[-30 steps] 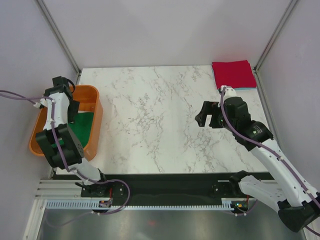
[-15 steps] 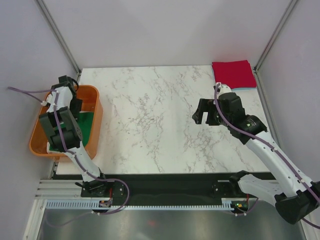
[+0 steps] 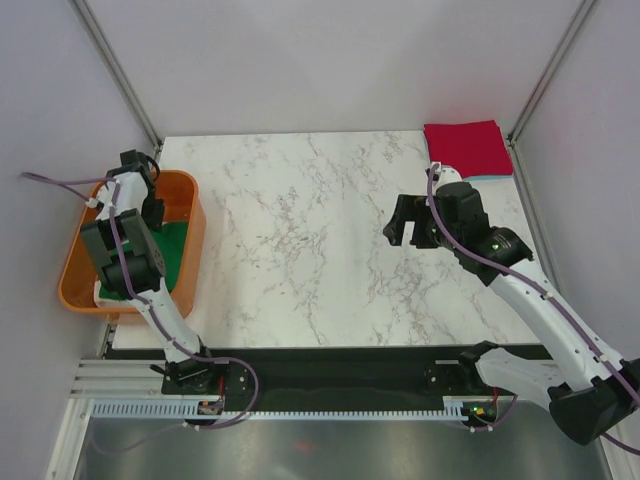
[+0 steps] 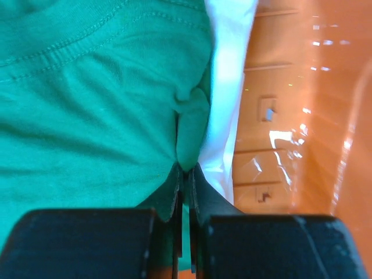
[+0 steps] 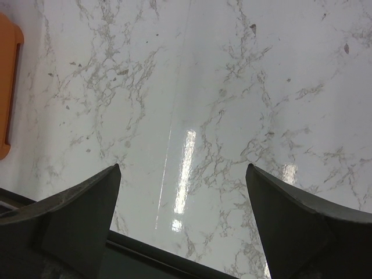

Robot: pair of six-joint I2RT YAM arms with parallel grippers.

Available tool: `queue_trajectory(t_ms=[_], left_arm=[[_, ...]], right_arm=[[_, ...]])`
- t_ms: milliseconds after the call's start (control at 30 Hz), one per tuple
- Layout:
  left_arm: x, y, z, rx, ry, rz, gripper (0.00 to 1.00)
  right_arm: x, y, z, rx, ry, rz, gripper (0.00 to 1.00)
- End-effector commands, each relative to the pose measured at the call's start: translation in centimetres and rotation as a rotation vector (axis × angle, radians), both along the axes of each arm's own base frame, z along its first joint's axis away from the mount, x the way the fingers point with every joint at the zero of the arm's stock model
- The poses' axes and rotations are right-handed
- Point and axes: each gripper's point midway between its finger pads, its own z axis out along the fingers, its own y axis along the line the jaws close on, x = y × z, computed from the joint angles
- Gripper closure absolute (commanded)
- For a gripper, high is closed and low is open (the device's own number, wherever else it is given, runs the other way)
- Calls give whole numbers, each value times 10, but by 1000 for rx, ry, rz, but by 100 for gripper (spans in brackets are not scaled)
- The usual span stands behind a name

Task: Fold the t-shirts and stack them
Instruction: Grab the tshirt from the pile, then move the tshirt to the center of the board

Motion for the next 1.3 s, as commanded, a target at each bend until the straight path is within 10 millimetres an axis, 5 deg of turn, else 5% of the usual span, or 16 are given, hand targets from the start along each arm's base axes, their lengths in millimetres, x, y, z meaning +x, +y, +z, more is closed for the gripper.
queue_trajectory(t_ms=[0,233,267,500,600,633,700,733,767,833,867,933,967,1067,1267], left_arm=[[24,8,63,95,-156,-47,98],[40,-45,197,212,-438,-218,98],[38,-54,237,232,-531,-239,98],[16,-140,406,158,-1007,-487,96],[-1,-207,468,74,-1248,-760,96],[-11,-232,475,53,-1283,-893,96],[-38,-288,484,5,-1361,-1134,80],[-60,-320,478,-32,-1380,-1362,69],[-60,-340,439,-101,-1337,-1460,54],[-101,-373,397,-190,-1300,-1621,43],[-103,-383,319,-290,-1139,-1635,37],[-122,-385,253,-366,-1009,-1642,36],[-132,-381,188,-444,-863,-1609,36],[-149,-369,120,-480,-710,-1540,36],[-129,-362,79,-452,-563,-1481,32]], right_arm=[[-1,0,23,34,-65,-1,2],[-6,2,28,66,-63,3,2],[-7,1,30,68,-70,3,2],[-15,-3,36,93,-87,-7,2],[-18,-5,38,96,-93,-12,2],[-20,-6,39,97,-94,-14,2],[-20,-8,38,95,-92,-25,2],[-21,-10,38,91,-91,-30,2],[-22,-10,36,88,-82,-34,2],[-22,-13,32,76,-73,-42,2],[-22,-14,26,65,-64,-50,2],[-20,-17,16,43,-46,-69,2],[-18,-20,7,28,-32,-86,2],[-10,-15,-21,4,22,-92,2],[23,26,-91,17,137,5,13]])
